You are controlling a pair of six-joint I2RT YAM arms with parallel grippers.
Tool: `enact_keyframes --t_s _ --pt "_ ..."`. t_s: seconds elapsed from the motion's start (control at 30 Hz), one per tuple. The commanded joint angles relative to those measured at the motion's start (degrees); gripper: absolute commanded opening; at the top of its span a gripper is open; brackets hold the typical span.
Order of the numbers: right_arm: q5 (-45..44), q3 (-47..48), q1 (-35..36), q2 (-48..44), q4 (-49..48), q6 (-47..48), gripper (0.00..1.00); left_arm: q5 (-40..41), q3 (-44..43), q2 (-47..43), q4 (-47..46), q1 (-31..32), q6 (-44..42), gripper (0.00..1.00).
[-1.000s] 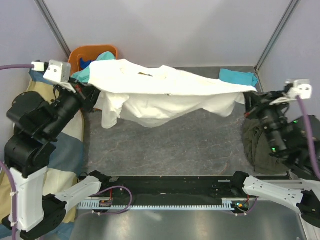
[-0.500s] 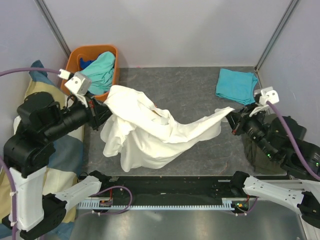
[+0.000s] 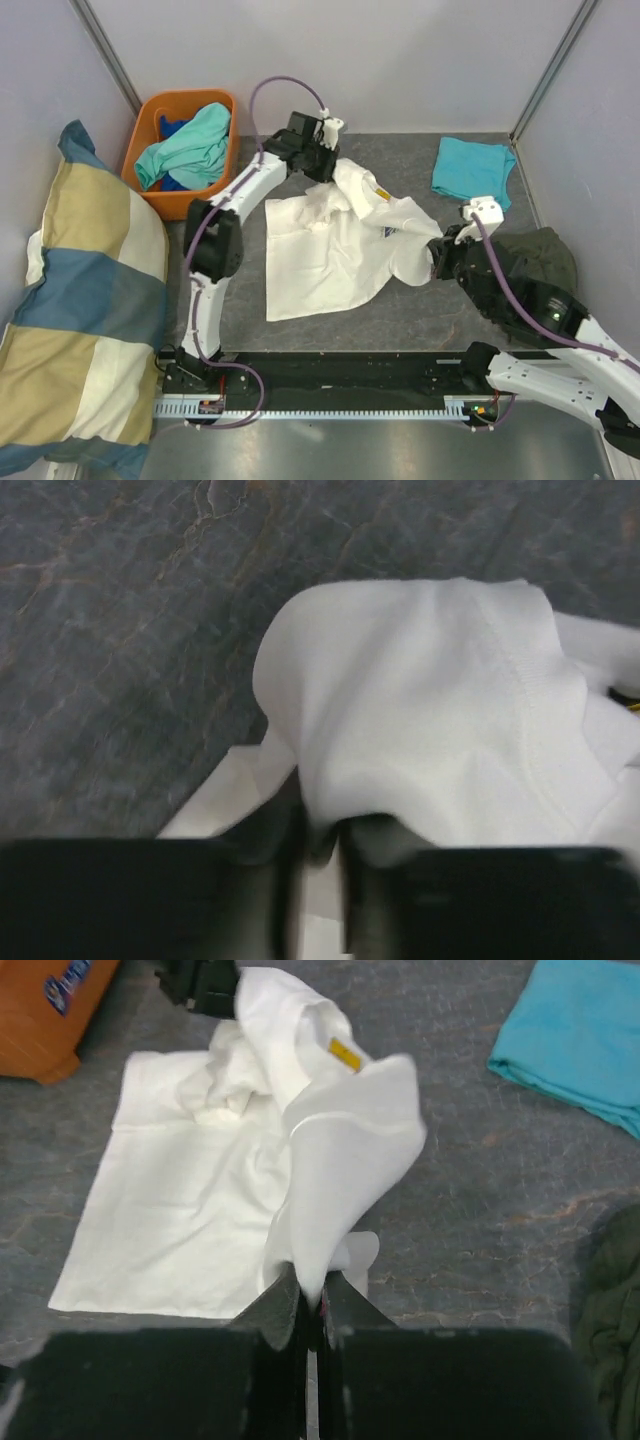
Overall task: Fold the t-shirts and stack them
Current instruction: Flatten the tshirt out
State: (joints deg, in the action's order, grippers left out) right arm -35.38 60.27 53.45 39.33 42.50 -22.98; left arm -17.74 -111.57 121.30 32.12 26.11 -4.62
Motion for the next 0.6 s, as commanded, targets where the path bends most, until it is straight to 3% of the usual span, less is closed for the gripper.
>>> enact_keyframes --t_s 0.0,0.03,0.17,0.4,0.57 --pt "-2.33 -4.63 0.07 3.81 -5.41 -2.50 0.00 -0.82 -18.57 14.47 -4.17 0.00 -2.06 0.62" --pt "-1.72 -5.85 0.07 4.17 -5.76 -3.29 0.00 0.76 -22.69 15.89 -3.30 0.00 -1.27 0.99" --pt "-0.66 -8.06 0.07 5.14 -8.39 -4.53 0.00 7.35 -17.13 11.27 -3.55 0.00 0.14 1.00" --pt "-1.01 -9.12 0.07 8.12 -11.12 -3.74 0.00 16.23 17.64 -18.34 -8.21 0.00 3.12 1.00" --pt "-1.63 -9.82 0.07 9.80 -13.14 -4.00 0.00 13.52 36.83 -39.36 -8.13 0.52 11.20 1.00"
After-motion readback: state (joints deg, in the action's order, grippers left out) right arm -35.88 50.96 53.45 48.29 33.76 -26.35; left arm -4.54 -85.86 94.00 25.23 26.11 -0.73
